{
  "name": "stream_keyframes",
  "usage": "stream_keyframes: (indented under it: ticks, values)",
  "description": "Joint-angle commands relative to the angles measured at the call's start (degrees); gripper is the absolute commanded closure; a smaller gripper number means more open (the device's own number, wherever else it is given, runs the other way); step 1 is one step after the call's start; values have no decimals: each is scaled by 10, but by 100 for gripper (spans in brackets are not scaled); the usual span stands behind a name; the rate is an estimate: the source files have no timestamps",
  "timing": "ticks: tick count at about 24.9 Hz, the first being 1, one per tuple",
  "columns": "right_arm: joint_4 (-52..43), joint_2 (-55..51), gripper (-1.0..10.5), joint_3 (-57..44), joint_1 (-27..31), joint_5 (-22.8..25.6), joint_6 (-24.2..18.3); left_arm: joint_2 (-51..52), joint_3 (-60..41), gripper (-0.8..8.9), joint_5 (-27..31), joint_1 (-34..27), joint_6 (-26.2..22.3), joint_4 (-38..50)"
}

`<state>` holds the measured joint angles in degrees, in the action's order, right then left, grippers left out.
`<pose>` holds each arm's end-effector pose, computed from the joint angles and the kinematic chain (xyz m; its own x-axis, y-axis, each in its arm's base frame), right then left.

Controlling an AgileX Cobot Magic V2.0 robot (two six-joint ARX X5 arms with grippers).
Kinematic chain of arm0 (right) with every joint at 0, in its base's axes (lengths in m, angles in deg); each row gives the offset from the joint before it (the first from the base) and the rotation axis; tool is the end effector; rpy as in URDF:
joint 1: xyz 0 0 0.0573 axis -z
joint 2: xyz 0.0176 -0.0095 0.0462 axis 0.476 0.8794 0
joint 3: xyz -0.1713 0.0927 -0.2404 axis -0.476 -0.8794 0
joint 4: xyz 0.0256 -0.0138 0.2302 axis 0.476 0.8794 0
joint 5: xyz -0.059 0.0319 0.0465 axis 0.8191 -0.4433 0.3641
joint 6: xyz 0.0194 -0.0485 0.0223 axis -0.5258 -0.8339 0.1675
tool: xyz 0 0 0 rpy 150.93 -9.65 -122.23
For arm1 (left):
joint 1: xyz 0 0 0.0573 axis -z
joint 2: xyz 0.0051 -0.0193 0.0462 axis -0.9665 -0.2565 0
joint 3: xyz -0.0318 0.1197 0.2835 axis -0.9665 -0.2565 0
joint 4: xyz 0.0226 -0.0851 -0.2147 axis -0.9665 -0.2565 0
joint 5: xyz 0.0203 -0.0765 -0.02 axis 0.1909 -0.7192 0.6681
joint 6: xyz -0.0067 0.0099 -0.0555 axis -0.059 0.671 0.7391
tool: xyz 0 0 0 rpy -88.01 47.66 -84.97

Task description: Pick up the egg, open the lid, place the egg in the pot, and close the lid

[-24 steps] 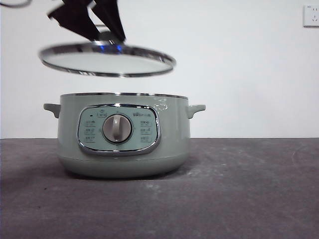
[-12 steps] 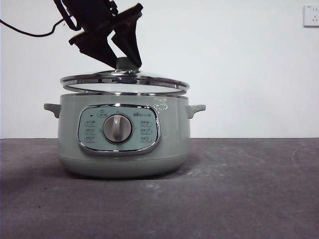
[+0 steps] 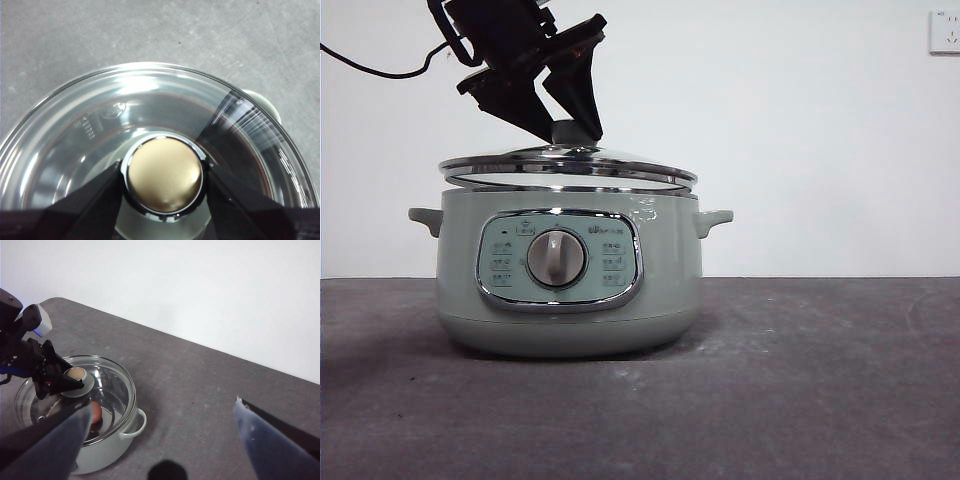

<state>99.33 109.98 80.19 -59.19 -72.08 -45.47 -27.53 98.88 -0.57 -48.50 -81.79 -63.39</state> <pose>0.0854 0.0457 0.5231 0.8784 0.3698 -0.3026 -0.4254 0.8936 -0.1429 0.3113 -0.1609 0.3616 0.6223 -0.4518 -0.6393 0.5410 0.8385 -0.0660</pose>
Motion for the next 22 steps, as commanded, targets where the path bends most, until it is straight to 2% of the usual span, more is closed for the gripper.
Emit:
stream_keyframes:
  ticks: [1, 14, 16, 18, 20, 22]
  values:
    - [-2, -2, 470, -1, 0, -1, 6, -7, 4, 822, -3, 0, -6, 17]
    - [3, -2, 470, -1, 0, -1, 6, -38, 4, 802, -4, 4, -3, -9]
    - [7, -2, 470, -1, 0, -1, 6, -38, 4, 702, -4, 4, 7, -16]
    - [15, -2, 470, -1, 0, -1, 7, -38, 4, 475, -4, 4, 13, -23]
    - [26, -2, 470, -1, 0, -2, 8, -38, 4, 287, -4, 3, 14, -28]
    - [41, -1, 470, -1, 0, -9, 8, -36, 4, 250, -4, 3, 13, -34]
